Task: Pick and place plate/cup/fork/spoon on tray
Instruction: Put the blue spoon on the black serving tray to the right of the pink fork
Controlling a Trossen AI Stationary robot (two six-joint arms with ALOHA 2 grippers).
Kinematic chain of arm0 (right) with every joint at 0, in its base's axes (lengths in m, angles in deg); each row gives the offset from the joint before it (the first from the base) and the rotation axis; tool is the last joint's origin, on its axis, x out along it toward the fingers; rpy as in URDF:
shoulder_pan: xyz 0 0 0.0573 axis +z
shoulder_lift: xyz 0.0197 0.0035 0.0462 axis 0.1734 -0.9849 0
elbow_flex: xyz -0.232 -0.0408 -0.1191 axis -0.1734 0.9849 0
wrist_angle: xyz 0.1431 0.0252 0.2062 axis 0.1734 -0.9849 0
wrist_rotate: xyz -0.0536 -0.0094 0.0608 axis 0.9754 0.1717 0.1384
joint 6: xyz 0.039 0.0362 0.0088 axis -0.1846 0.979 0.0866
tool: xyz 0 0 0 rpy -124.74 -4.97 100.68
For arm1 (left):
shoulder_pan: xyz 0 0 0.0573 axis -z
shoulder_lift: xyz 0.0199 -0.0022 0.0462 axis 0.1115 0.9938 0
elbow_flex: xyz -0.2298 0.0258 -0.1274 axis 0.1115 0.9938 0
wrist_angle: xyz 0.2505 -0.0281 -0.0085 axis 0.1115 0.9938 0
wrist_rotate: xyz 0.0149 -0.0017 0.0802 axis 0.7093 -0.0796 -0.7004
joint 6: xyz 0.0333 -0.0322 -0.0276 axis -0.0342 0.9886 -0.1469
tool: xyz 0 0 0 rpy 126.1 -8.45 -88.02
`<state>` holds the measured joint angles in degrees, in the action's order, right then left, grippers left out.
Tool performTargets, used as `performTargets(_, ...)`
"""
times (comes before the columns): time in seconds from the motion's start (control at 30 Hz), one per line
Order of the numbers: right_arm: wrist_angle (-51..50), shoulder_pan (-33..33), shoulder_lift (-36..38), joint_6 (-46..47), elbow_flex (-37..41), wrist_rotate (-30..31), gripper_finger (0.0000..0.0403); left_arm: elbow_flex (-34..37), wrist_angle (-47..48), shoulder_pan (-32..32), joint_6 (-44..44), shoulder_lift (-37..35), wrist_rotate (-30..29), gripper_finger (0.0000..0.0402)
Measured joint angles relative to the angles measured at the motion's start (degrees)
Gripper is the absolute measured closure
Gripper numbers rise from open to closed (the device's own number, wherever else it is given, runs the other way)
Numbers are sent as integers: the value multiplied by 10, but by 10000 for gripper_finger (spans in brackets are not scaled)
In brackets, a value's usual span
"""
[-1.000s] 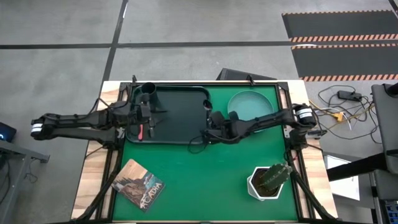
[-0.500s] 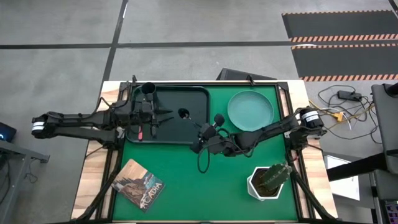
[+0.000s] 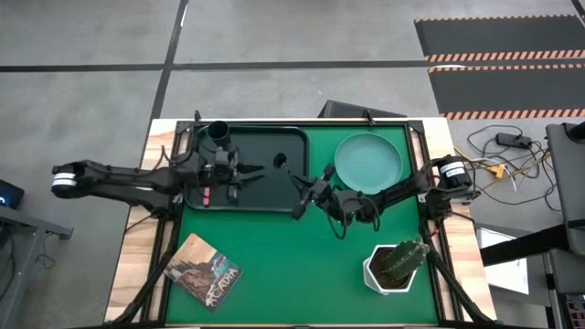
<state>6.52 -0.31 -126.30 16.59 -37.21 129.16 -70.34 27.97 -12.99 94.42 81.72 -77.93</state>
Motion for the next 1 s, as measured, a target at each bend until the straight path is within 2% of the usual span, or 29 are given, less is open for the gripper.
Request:
performTargets(0.2, 2, -3, 0, -59, -21, -13, 394, 17, -165, 0, 15, 84, 19, 301)
performTargets(0.3, -8, -2, 0, -74, -34, -11, 394, 15, -192, 0, 15, 112, 22, 296)
performTargets(0.43, -41, -2, 0, -74, -49, -9, 394, 9, -214, 0, 27, 139, 24, 269)
performTargets(0.57, -62, -2, 0, -64, -55, -11, 394, 9, -259, -1, 30, 162, -7, 241)
performTargets(0.7, -67, -2, 0, -59, -55, -11, 394, 7, -288, -1, 30, 176, -23, 237)
performTargets(0.83, -79, -2, 0, -49, -55, -11, 394, 4, -294, -1, 30, 181, -54, 266)
performTargets(1.0, -88, -3, 0, -47, -55, -7, 394, 8, -290, -1, 30, 181, -77, 359)
